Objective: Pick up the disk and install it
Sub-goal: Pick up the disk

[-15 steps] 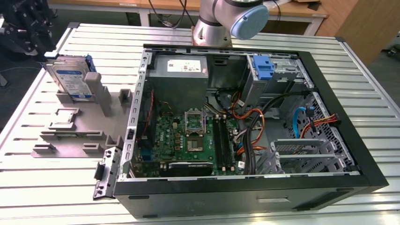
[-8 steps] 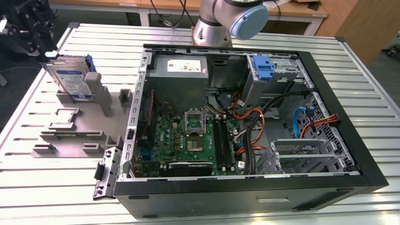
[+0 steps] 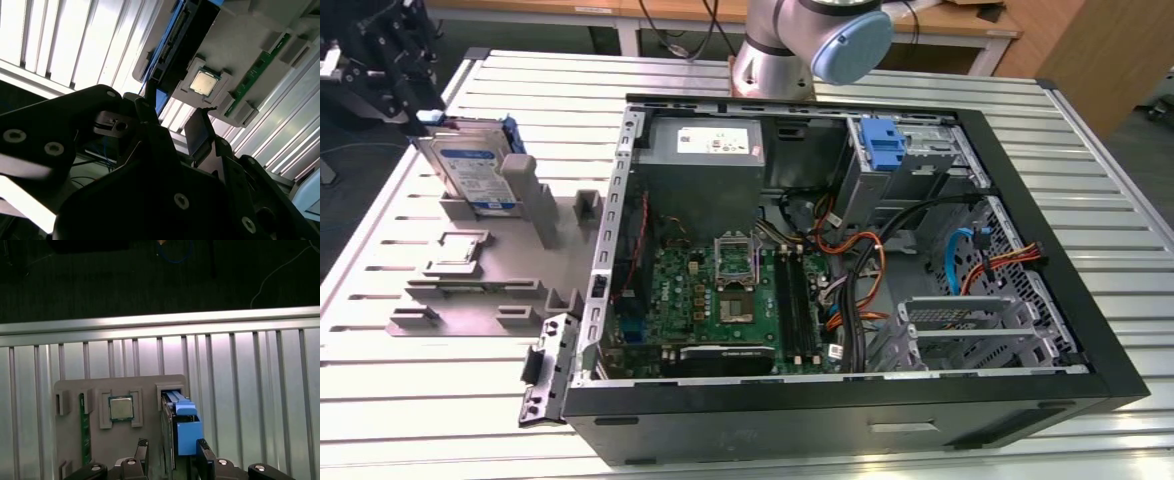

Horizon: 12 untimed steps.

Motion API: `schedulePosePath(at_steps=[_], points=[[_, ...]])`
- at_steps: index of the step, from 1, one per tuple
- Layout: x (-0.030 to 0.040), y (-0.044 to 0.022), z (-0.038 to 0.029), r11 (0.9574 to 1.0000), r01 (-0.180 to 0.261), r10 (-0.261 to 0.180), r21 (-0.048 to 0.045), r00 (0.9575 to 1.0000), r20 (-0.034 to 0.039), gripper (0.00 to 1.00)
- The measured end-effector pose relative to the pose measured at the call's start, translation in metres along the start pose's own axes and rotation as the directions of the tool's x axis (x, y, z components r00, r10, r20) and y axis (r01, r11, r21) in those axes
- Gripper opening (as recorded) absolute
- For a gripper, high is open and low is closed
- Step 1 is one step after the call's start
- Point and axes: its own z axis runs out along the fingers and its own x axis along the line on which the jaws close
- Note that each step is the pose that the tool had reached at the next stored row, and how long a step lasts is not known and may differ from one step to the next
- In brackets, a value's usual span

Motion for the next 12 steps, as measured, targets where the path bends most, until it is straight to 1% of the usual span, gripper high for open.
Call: schedulePosePath(at_steps=[5,9,12], points=[[-0.0004,0.0,0.0033,1.0,0.0,0.0,-0.0003,1.0,0.0044,0.5],[-0.0017,0.0004,0.0056,1.0,0.0,0.0,-0.0006,1.0,0.0063,0.5],[-0.0033,0.0007,0.0058,1.0,0.0,0.0,-0.0006,1.0,0.0064,0.5]])
